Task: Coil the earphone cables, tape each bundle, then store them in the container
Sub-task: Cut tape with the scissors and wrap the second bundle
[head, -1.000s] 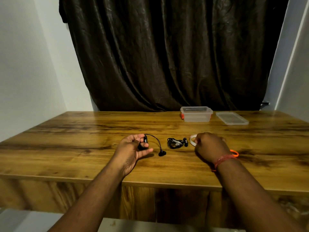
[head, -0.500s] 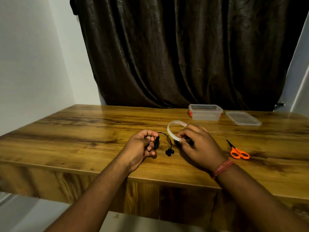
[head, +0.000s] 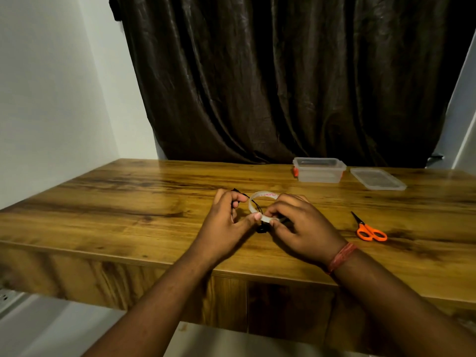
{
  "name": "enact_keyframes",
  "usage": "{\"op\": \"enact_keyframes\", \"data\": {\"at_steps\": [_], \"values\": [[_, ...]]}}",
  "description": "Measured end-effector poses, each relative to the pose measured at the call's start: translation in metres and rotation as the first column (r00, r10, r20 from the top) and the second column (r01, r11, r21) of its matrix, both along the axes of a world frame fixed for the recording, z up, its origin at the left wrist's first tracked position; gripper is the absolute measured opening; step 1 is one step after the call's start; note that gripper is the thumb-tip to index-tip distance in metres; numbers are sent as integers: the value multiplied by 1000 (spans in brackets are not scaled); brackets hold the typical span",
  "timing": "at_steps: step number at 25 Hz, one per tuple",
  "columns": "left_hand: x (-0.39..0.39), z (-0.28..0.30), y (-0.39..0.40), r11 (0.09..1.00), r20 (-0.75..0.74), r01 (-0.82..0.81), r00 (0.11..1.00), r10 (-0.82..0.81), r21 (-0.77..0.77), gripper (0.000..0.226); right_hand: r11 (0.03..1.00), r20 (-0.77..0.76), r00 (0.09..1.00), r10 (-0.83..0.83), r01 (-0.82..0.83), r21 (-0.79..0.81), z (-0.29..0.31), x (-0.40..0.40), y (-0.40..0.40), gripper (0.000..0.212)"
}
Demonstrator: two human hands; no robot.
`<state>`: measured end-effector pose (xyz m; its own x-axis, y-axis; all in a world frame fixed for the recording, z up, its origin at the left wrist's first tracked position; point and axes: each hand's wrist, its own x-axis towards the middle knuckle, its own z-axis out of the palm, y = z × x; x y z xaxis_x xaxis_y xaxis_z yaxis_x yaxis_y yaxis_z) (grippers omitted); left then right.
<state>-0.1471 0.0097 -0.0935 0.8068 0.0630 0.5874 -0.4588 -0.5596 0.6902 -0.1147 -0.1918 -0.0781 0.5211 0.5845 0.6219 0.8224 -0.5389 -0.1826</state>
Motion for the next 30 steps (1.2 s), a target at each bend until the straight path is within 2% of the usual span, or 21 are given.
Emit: {"op": "enact_keyframes", "data": {"at_steps": [6, 10, 18, 22, 24, 26, 28, 30], "values": [[-5, 0, -1, 985, 70, -85, 995, 75, 150, 19, 1000, 49, 998, -24, 25, -10, -1, 0, 0, 19], [-8, 2, -2, 982, 63, -71, 996, 61, 173, 15, 999, 89, 995, -38, 39, -15, 0, -1, 1, 20], [-11, 4, -6, 973, 51, -62, 997, 52, 224, 2, 998, 69, 997, -30, 33, -52, -1, -2, 1, 18], [-12, 6, -6, 979, 27, -39, 999, 35, 199, 1, 999, 51, 998, -32, 33, -11, 1, -3, 3, 18], [-12, 7, -6, 986, 17, -17, 1000, 15, 165, 3, 998, 10, 1000, -27, 27, 56, 2, -4, 3, 17], [-14, 9, -5, 997, -45, 37, 998, -34, 63, 6, 989, -37, 999, 0, 6, 151, 3, -3, 3, 14], [-16, 10, -4, 984, -155, 106, 980, -128, -146, 8, 962, -107, 993, 52, -22, 272, 4, 0, 0, 12], [-16, 11, -2, 914, -230, 151, 941, -250, -376, 11, 919, -196, 971, 134, -48, 391, 5, 3, -3, 15]]}}
